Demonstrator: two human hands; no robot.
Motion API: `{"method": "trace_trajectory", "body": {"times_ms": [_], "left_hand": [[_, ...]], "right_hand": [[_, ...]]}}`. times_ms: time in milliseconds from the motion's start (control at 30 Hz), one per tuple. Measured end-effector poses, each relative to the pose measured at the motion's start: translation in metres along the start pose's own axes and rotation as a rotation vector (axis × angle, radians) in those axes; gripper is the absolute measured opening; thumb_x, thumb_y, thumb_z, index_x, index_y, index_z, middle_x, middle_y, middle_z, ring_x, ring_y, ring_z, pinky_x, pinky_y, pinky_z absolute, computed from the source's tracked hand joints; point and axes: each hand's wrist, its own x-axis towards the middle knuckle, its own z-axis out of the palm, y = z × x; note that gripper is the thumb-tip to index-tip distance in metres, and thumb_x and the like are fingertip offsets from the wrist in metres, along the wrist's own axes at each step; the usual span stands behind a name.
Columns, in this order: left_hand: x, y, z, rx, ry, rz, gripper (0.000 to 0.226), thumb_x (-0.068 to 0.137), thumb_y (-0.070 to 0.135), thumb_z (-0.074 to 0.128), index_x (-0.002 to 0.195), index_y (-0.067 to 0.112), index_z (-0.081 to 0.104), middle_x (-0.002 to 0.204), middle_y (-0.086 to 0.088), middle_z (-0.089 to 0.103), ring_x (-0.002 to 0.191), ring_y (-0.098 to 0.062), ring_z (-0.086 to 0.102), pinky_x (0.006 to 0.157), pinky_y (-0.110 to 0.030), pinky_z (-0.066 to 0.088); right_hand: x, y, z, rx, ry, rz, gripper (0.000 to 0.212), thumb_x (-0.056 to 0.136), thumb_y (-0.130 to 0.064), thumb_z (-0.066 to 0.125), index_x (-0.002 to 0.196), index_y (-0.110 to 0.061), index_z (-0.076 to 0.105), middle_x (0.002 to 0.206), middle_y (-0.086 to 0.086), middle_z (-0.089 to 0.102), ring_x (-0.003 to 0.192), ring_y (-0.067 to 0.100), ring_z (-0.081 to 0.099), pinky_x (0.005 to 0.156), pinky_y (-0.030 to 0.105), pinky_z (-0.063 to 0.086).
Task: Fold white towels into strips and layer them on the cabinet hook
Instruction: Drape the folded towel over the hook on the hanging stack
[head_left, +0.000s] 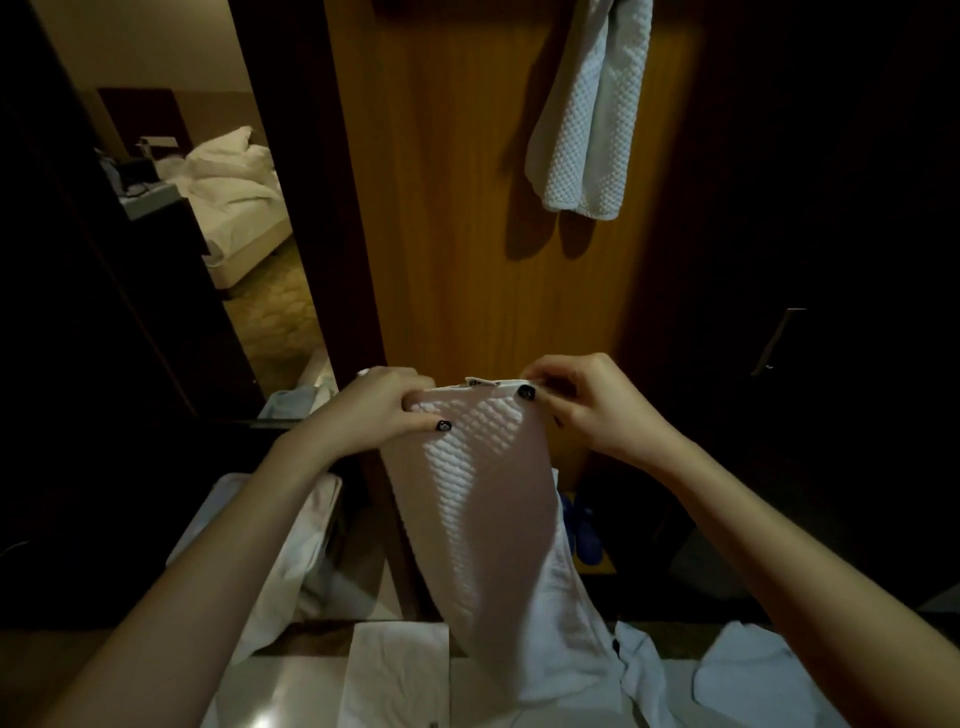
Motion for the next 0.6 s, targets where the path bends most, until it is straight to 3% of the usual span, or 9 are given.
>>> {"method": "trace_trajectory", "body": {"times_ms": [200, 300, 367, 433, 500, 600], "left_hand": [[-0.002, 0.014, 0.012, -0.128, 0.179, 0.136, 0.037, 0.084, 0.027, 0.074, 0.062, 0.018, 0.046, 0.069, 0.006, 0.044, 0.067, -0.005, 0.042, 0.062, -0.032, 0.032], [-0.006, 0.035, 0.011, -0.265, 0.227, 0.279, 0.035, 0.08, 0.013, 0.077, 0.062, 0.001, 0.049, 0.069, -0.004, 0.047, 0.071, -0.021, 0.045, 0.064, -0.038, 0.034], [-0.004, 0.051, 0.007, -0.332, 0.216, 0.343, 0.031, 0.078, 0.01, 0.072, 0.061, -0.001, 0.048, 0.071, -0.009, 0.048, 0.071, -0.025, 0.046, 0.063, -0.039, 0.034], [-0.001, 0.063, 0.002, -0.413, 0.198, 0.384, 0.032, 0.077, 0.01, 0.07, 0.059, 0.006, 0.043, 0.07, -0.003, 0.045, 0.067, -0.021, 0.045, 0.061, -0.035, 0.032], [0.002, 0.071, -0.003, -0.456, 0.177, 0.413, 0.037, 0.078, 0.021, 0.071, 0.06, 0.018, 0.039, 0.069, 0.011, 0.042, 0.065, -0.01, 0.041, 0.06, -0.025, 0.03], [0.004, 0.072, -0.013, -0.499, 0.167, 0.398, 0.038, 0.077, 0.033, 0.071, 0.06, 0.027, 0.037, 0.067, 0.016, 0.042, 0.062, 0.0, 0.037, 0.058, -0.017, 0.028]], "right_hand": [[-0.009, 0.008, -0.015, -0.033, 0.074, 0.038, 0.01, 0.097, -0.018, 0.06, 0.089, -0.019, 0.066, 0.077, -0.012, 0.064, 0.068, -0.001, 0.059, 0.06, 0.016, 0.043], [-0.008, 0.016, -0.031, 0.008, 0.121, 0.085, 0.01, 0.094, -0.02, 0.064, 0.085, -0.025, 0.064, 0.084, -0.007, 0.068, 0.077, 0.007, 0.064, 0.07, 0.029, 0.05], [-0.002, 0.022, -0.038, 0.059, 0.1, 0.1, 0.007, 0.093, -0.017, 0.064, 0.087, -0.019, 0.066, 0.096, -0.002, 0.07, 0.09, 0.012, 0.066, 0.08, 0.033, 0.052], [0.007, 0.027, -0.041, 0.152, 0.038, 0.131, 0.004, 0.093, -0.012, 0.063, 0.091, -0.01, 0.067, 0.119, 0.0, 0.066, 0.113, 0.007, 0.061, 0.095, 0.031, 0.05], [0.015, 0.029, -0.041, 0.251, -0.021, 0.144, 0.006, 0.093, -0.007, 0.062, 0.095, -0.002, 0.065, 0.128, 0.0, 0.06, 0.124, 0.005, 0.053, 0.103, 0.03, 0.046], [0.021, 0.029, -0.039, 0.385, -0.066, 0.086, 0.003, 0.093, -0.003, 0.06, 0.092, -0.004, 0.063, 0.107, 0.006, 0.066, 0.103, 0.013, 0.062, 0.091, 0.029, 0.051]]}}
